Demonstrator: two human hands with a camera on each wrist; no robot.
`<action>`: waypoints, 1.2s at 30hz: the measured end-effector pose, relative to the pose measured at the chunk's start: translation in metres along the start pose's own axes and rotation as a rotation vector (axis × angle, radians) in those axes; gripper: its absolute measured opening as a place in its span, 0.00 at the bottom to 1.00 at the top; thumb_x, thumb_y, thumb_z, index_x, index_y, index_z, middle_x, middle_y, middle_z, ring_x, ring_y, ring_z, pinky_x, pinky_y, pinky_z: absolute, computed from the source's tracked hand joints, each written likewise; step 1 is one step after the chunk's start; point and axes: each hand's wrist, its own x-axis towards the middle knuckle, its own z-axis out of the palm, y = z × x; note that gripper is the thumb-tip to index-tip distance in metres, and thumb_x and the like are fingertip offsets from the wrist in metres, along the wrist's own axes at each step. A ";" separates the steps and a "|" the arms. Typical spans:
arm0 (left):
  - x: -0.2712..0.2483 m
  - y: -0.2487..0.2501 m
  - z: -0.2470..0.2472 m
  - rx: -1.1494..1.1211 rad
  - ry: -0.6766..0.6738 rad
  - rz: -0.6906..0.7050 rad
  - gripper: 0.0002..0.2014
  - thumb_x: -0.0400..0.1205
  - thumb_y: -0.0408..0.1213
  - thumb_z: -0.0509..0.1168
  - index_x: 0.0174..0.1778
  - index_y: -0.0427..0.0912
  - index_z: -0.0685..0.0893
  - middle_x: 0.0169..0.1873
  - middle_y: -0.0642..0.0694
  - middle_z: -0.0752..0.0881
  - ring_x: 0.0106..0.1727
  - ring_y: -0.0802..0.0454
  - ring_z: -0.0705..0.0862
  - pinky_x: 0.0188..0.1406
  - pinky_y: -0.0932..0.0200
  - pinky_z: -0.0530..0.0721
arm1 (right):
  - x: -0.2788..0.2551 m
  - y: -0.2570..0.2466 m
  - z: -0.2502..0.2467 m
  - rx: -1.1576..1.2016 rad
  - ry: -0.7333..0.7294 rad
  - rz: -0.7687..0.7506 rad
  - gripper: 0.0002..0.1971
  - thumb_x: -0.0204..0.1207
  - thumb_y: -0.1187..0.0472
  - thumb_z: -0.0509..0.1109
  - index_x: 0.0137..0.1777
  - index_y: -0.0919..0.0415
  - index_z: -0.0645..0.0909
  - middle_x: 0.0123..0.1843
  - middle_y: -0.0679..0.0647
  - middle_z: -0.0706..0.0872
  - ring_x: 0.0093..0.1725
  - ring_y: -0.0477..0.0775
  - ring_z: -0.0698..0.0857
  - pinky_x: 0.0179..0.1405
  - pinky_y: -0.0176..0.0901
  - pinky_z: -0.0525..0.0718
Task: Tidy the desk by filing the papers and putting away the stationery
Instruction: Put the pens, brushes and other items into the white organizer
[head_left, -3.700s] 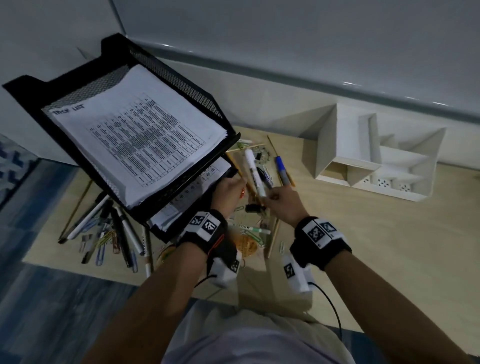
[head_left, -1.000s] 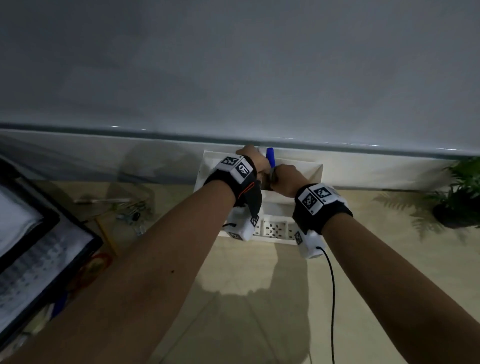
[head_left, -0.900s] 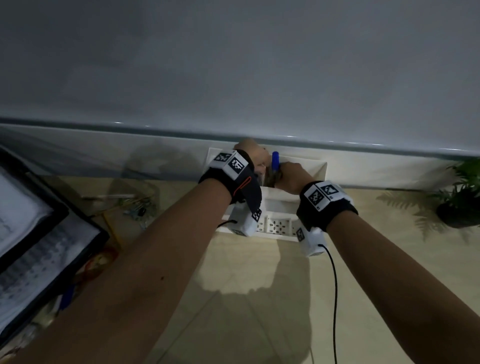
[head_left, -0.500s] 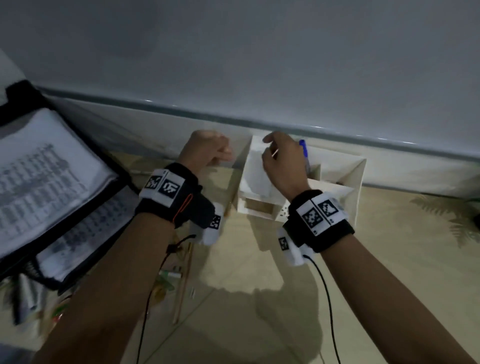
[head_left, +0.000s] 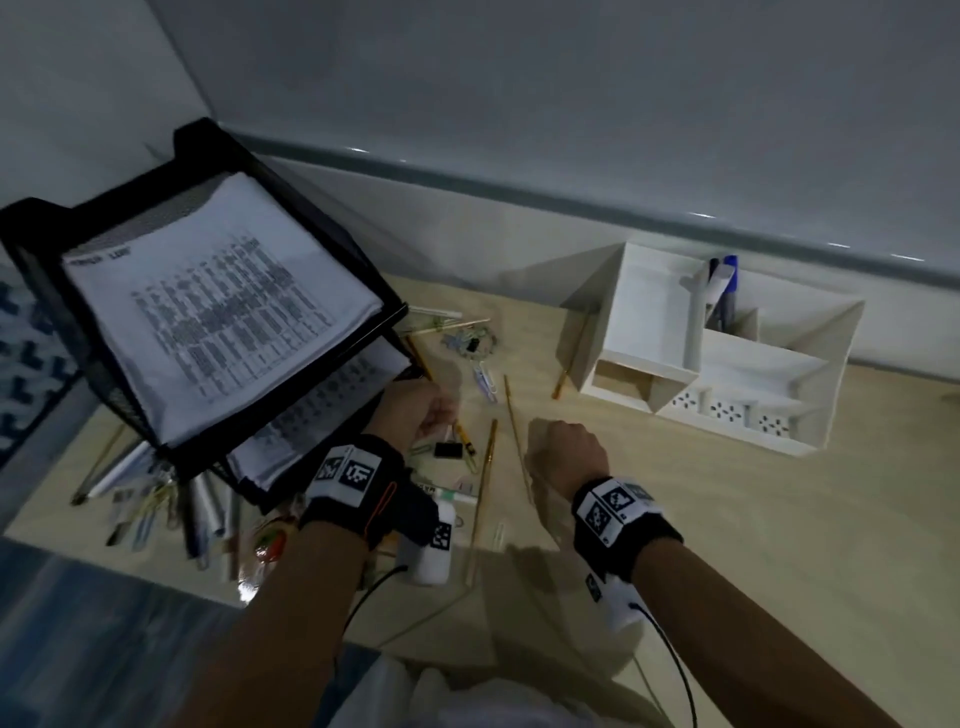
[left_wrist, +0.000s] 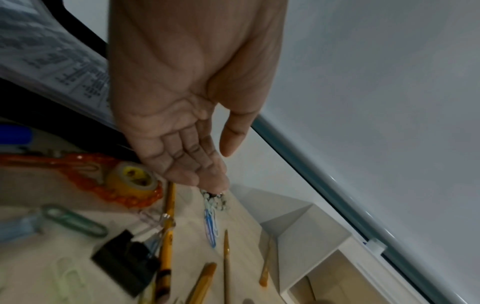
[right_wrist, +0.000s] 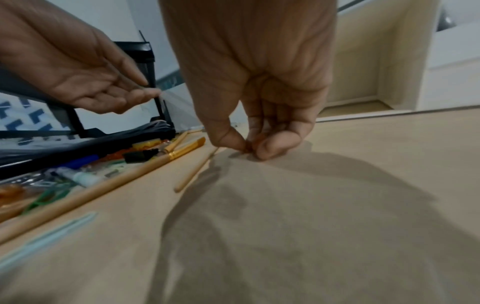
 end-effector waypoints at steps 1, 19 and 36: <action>0.001 -0.001 0.000 0.011 -0.018 -0.009 0.11 0.85 0.32 0.57 0.36 0.40 0.78 0.14 0.52 0.83 0.13 0.64 0.80 0.25 0.67 0.73 | -0.001 0.002 0.000 0.024 0.010 0.022 0.14 0.78 0.58 0.61 0.59 0.65 0.77 0.61 0.65 0.82 0.61 0.68 0.80 0.56 0.52 0.79; -0.005 -0.005 0.014 0.078 -0.146 0.062 0.18 0.87 0.38 0.52 0.32 0.40 0.76 0.26 0.47 0.83 0.33 0.53 0.81 0.39 0.58 0.77 | -0.022 -0.036 0.008 0.582 -0.050 -0.065 0.16 0.70 0.69 0.69 0.23 0.56 0.75 0.23 0.52 0.79 0.21 0.42 0.78 0.33 0.43 0.79; 0.000 -0.013 0.009 0.186 -0.240 0.046 0.14 0.87 0.27 0.50 0.60 0.26 0.79 0.54 0.29 0.81 0.56 0.43 0.87 0.48 0.63 0.83 | -0.003 -0.048 -0.009 0.779 0.272 0.024 0.08 0.71 0.66 0.68 0.31 0.62 0.77 0.31 0.61 0.85 0.32 0.58 0.84 0.44 0.56 0.87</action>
